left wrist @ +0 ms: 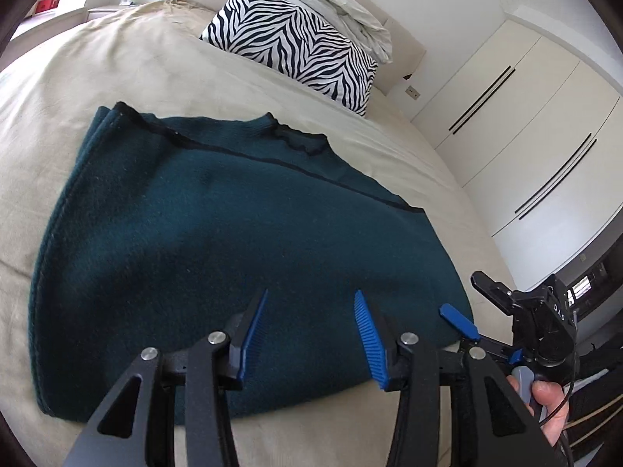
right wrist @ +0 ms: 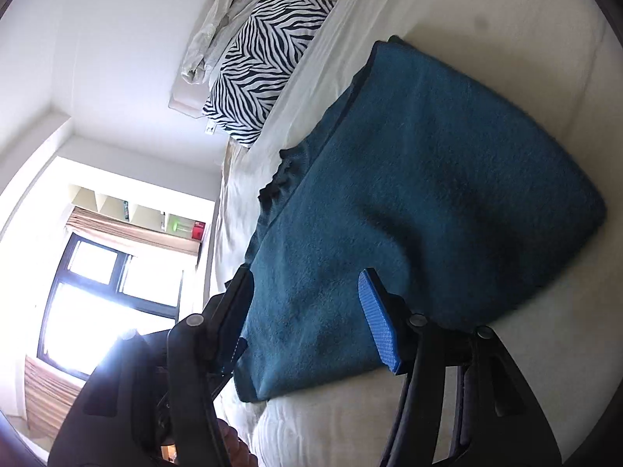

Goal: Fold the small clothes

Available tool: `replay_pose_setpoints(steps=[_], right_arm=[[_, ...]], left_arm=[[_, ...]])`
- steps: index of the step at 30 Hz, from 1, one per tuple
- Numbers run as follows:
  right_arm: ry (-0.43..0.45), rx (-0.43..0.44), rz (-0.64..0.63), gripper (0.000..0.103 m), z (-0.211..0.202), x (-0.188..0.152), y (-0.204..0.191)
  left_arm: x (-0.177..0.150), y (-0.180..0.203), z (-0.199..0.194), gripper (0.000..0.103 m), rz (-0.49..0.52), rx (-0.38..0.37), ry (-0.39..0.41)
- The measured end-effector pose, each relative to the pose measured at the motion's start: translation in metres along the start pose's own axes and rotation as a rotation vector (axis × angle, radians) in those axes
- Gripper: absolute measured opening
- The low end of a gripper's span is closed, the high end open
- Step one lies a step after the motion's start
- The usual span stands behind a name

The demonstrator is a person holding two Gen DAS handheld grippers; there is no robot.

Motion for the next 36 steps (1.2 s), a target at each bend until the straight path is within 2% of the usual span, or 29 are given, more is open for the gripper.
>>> replay_pose_setpoints(steps=[2,4,5,6,7,9,16,18,19,20,21,22,23,24,28,29,32,36], right_arm=[[-0.07,0.031,0.0,0.056,0.023,-0.023,-0.012],[-0.162,0.015,0.005,0.056,0.046,-0.046,-0.01],[-0.185,-0.002,0.009,0.056,0.053,-0.053,-0.004],[-0.186,-0.023,0.02,0.054,0.054,-0.056,0.006],[-0.172,-0.006,0.035,0.054,0.051,-0.054,0.012],[-0.112,0.021,0.07,0.052,0.037,-0.042,0.023],[0.123,-0.02,0.175,0.053,-0.041,0.017,0.07],[0.195,-0.031,0.218,0.054,-0.067,0.03,0.084],[0.226,-0.042,0.234,0.054,-0.081,0.034,0.09],[0.249,-0.053,0.244,0.054,-0.091,0.037,0.092],[0.271,-0.063,0.244,0.054,-0.1,0.039,0.092],[0.291,-0.08,0.237,0.055,-0.114,0.041,0.093],[0.301,-0.091,0.222,0.059,-0.118,0.042,0.088],[0.298,-0.091,0.205,0.063,-0.118,0.041,0.081],[0.198,-0.034,0.121,0.063,-0.095,0.032,0.041],[0.162,-0.025,0.088,0.063,-0.081,0.026,0.026],[0.052,-0.014,-0.01,0.063,-0.038,0.008,-0.012],[-0.061,0.02,-0.073,0.063,0.008,-0.008,-0.049]], left_arm=[[-0.014,0.002,0.011,0.048,0.002,0.004,-0.037],[-0.025,-0.013,0.021,0.045,-0.019,0.042,-0.063],[-0.027,-0.022,0.021,0.041,-0.045,0.033,-0.061],[-0.027,-0.031,0.018,0.031,-0.074,0.018,-0.06],[-0.027,-0.039,0.014,0.023,-0.1,0.013,-0.059],[-0.027,-0.053,0.002,0.023,-0.136,0.004,-0.049],[-0.023,-0.101,-0.049,0.024,-0.246,-0.009,0.008],[-0.017,-0.114,-0.068,0.03,-0.253,0.02,0.04],[-0.014,-0.12,-0.079,0.039,-0.258,0.038,0.063],[-0.009,-0.125,-0.092,0.042,-0.263,0.048,0.097],[-0.003,-0.129,-0.104,0.05,-0.266,0.055,0.132],[0.001,-0.134,-0.115,0.061,-0.271,0.069,0.161],[0.006,-0.14,-0.121,0.065,-0.28,0.079,0.179],[0.01,-0.144,-0.123,0.067,-0.295,0.073,0.188],[0.015,-0.162,-0.103,0.067,-0.39,0.021,0.13],[0.015,-0.163,-0.095,0.066,-0.416,-0.01,0.112],[0.019,-0.165,-0.08,0.065,-0.452,-0.03,0.087],[0.031,-0.159,-0.064,0.065,-0.481,-0.077,0.048]])
Point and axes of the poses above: each gripper's, at about its wrist camera, not at the fingertips, and z roughly the way its jaws point, y to its right, x to its top, the point moved 10 cm from there along z, roughly the way its jaws point, and after that the axes turned 2 degrees about -z, right-handed, at the moved point
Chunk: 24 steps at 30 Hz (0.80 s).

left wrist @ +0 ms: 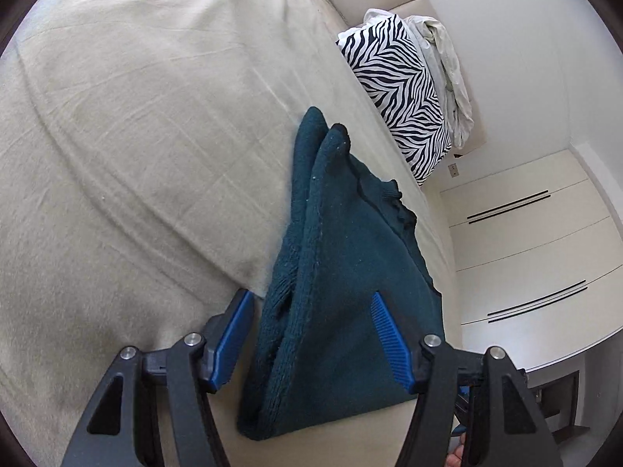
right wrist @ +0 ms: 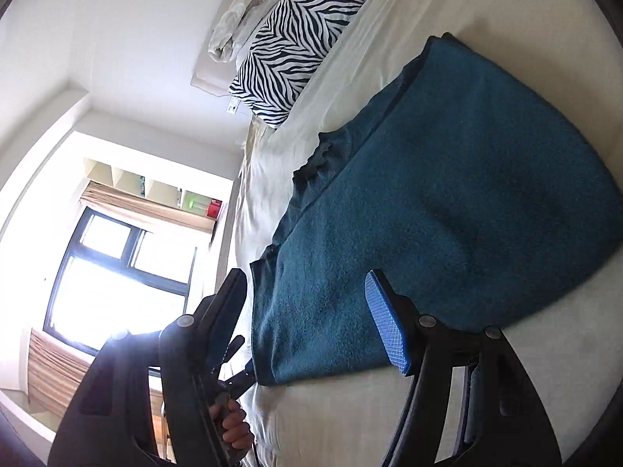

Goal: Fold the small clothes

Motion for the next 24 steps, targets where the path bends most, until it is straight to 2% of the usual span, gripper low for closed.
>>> replay_pose_setpoints(steps=[5,8,10,11,13,17,19,24], right_arm=[[-0.152,0.012,-0.081,0.063,0.058,-0.017,-0.038],[-0.225,0.02,-0.101,0.063,0.1,-0.022,-0.059],[-0.275,0.018,-0.11,0.063,0.126,-0.027,-0.068],[-0.299,0.015,-0.12,0.063,0.138,-0.03,-0.072],[-0.348,0.011,-0.138,0.063,0.156,-0.04,-0.079],[-0.433,-0.009,-0.147,0.063,0.196,-0.049,-0.082],[-0.463,-0.095,-0.139,0.061,0.209,-0.052,-0.062],[-0.444,-0.002,-0.074,0.061,0.205,-0.044,-0.048]], left_arm=[[0.005,0.006,0.023,0.062,-0.055,-0.041,-0.055],[0.0,0.009,0.031,0.05,-0.059,-0.045,-0.08],[-0.005,0.009,0.033,0.034,-0.061,-0.041,-0.094],[-0.006,0.009,0.033,0.03,-0.07,-0.05,-0.095],[-0.005,0.004,0.031,0.014,-0.106,-0.075,-0.085],[-0.002,0.0,0.031,0.013,-0.117,-0.09,-0.072],[-0.002,0.0,0.031,0.013,-0.118,-0.095,-0.071],[0.0,0.016,0.029,0.012,-0.091,-0.112,-0.069]])
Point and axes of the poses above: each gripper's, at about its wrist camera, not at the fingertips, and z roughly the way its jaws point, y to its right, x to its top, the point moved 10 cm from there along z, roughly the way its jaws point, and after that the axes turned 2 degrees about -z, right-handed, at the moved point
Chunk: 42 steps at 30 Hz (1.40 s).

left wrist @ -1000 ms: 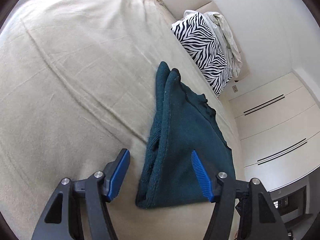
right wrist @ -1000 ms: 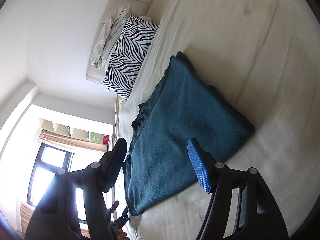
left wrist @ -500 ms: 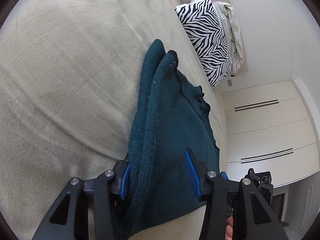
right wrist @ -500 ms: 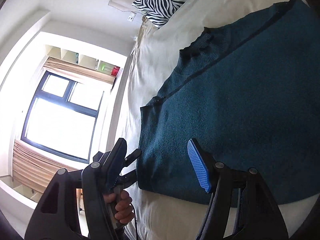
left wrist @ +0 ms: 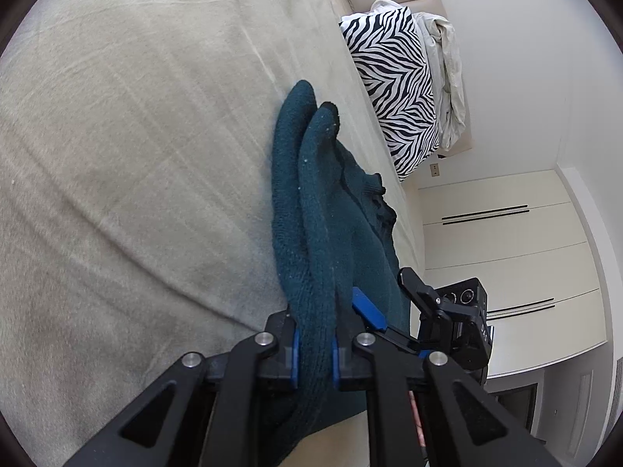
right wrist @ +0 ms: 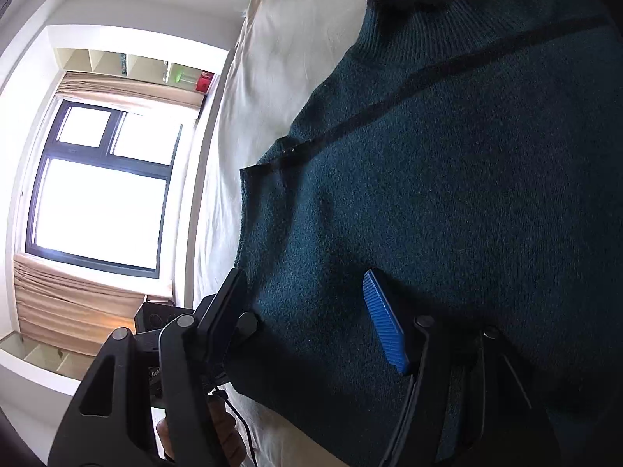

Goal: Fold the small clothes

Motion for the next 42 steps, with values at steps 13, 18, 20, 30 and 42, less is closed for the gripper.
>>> replay_pose_setpoints(steps=[13,18,20,30,42], right_arm=[[0.182,0.24,0.216,0.073,-0.149,0.034,0.057],[0.255,0.264,0.29,0.073,-0.204,0.041,0.105],[0.263,0.297,0.312,0.073,-0.212,0.04,0.116],[0.223,0.159,0.24,0.073,-0.202,0.041,0.117],[0.118,-0.096,0.154,0.06,-0.177,0.044,0.112]], left_arm=[[-0.044,0.158,0.081,0.012,0.274,-0.036,-0.104],[-0.096,0.18,0.173,0.024,0.33,-0.031,-0.25],[-0.118,0.178,0.194,0.031,0.315,-0.059,-0.317],[-0.127,0.179,0.126,0.056,0.375,-0.19,-0.272],[-0.109,0.118,0.108,0.056,0.299,-0.119,-0.23]])
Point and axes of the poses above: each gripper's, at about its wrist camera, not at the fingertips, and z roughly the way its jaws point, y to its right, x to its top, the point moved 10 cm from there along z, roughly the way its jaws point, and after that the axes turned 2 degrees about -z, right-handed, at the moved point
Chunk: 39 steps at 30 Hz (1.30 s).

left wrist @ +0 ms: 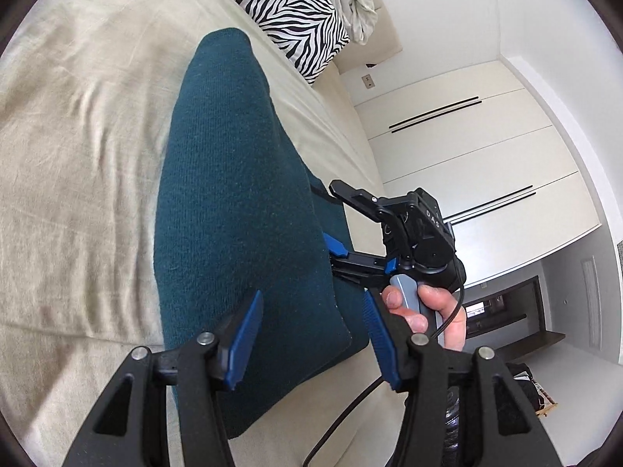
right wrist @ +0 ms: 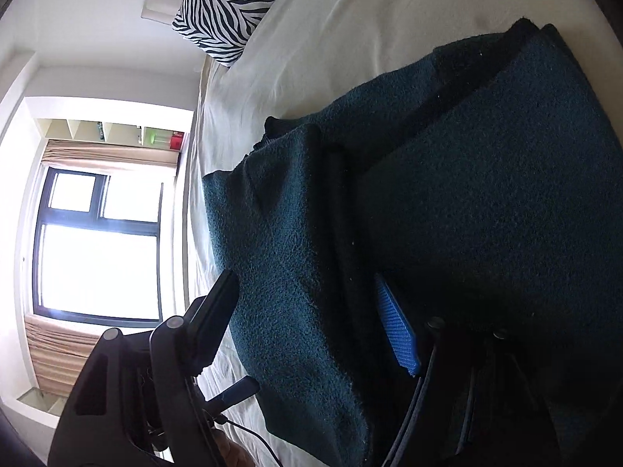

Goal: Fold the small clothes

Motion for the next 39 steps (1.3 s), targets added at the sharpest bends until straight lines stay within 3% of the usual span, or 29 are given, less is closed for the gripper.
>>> replay_pose_setpoints(steps=[4,6,12,18,27,39], right_arm=[[-0.025,-0.082,-0.049,0.045,0.004,-0.004,0.002],[-0.034,-0.136,-0.081,0.033,0.007,-0.006,0.004],[-0.01,-0.273,-0.234,0.015,0.0,-0.009,-0.002],[0.072,-0.282,-0.266,0.013,-0.037,-0.009,-0.002],[0.174,-0.301,-0.215,0.013,-0.116,-0.003,0.031],[0.232,-0.28,-0.121,0.013,-0.162,-0.011,0.075]], left_arm=[[-0.005,-0.008,-0.004,0.056,-0.024,-0.004,-0.007],[-0.008,-0.01,-0.003,0.056,-0.03,-0.002,-0.007],[-0.016,-0.006,-0.001,0.056,-0.024,0.013,-0.014],[-0.02,0.008,0.004,0.056,0.004,0.027,-0.024],[-0.031,0.031,0.023,0.057,0.048,0.026,-0.07],[-0.045,0.053,0.038,0.057,0.113,0.047,-0.116]])
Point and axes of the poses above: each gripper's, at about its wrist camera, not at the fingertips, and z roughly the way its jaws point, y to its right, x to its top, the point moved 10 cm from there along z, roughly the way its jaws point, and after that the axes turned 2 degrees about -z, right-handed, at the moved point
